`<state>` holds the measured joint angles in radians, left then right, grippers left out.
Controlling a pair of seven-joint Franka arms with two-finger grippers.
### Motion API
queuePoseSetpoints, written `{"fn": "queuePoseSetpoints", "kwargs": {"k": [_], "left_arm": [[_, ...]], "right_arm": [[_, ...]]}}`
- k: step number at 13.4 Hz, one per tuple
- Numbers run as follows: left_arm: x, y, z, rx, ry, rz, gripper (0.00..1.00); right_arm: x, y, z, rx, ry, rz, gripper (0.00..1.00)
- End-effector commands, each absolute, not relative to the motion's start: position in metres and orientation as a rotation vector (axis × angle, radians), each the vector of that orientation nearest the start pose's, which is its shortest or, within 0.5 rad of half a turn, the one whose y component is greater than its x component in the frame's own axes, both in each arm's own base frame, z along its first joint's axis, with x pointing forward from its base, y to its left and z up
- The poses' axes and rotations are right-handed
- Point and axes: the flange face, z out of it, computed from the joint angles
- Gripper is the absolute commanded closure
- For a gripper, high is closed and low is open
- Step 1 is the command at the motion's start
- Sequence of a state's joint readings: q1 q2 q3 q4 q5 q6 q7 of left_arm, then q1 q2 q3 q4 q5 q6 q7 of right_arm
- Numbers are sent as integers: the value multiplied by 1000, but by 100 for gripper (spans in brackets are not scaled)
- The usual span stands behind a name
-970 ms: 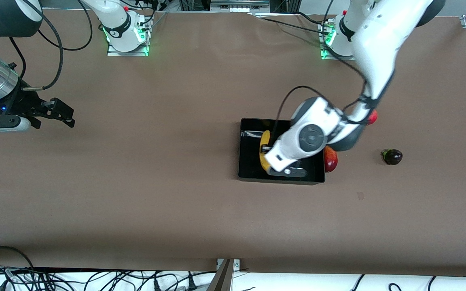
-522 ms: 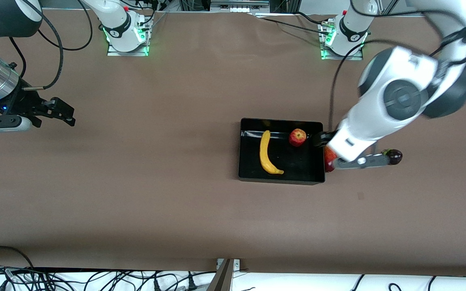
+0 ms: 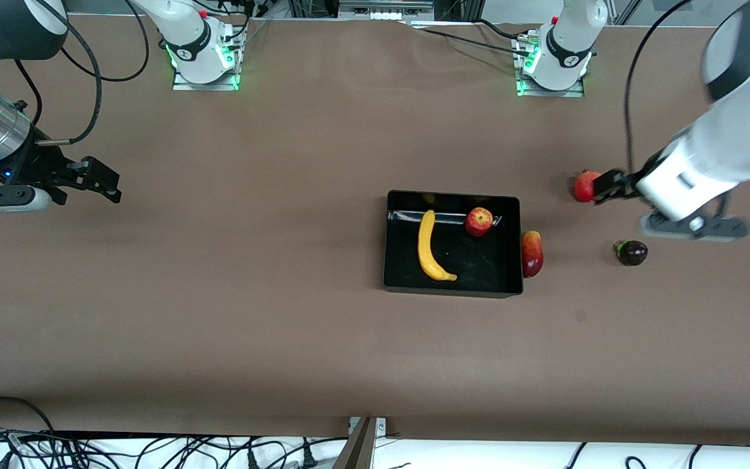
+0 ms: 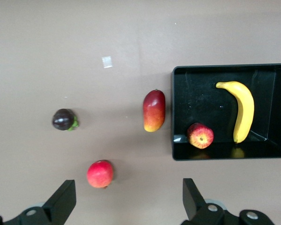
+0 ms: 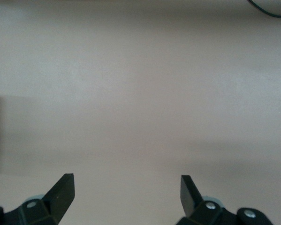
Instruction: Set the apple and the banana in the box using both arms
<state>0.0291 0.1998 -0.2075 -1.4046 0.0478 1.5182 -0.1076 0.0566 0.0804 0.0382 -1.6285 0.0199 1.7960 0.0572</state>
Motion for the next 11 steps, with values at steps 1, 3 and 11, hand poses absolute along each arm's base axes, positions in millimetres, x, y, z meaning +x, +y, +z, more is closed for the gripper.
{"fn": "queuePoseSetpoints", "kwargs": {"k": [1, 3, 11], "left_arm": [[558, -59, 587, -3119, 245, 62, 0], [552, -43, 586, -3126, 186, 72, 0], [562, -31, 587, -3116, 189, 62, 0]], "right_arm": [[592, 58, 576, -3098, -44, -126, 0], [592, 58, 576, -3098, -44, -126, 0], [592, 58, 577, -3098, -44, -129, 0]]}}
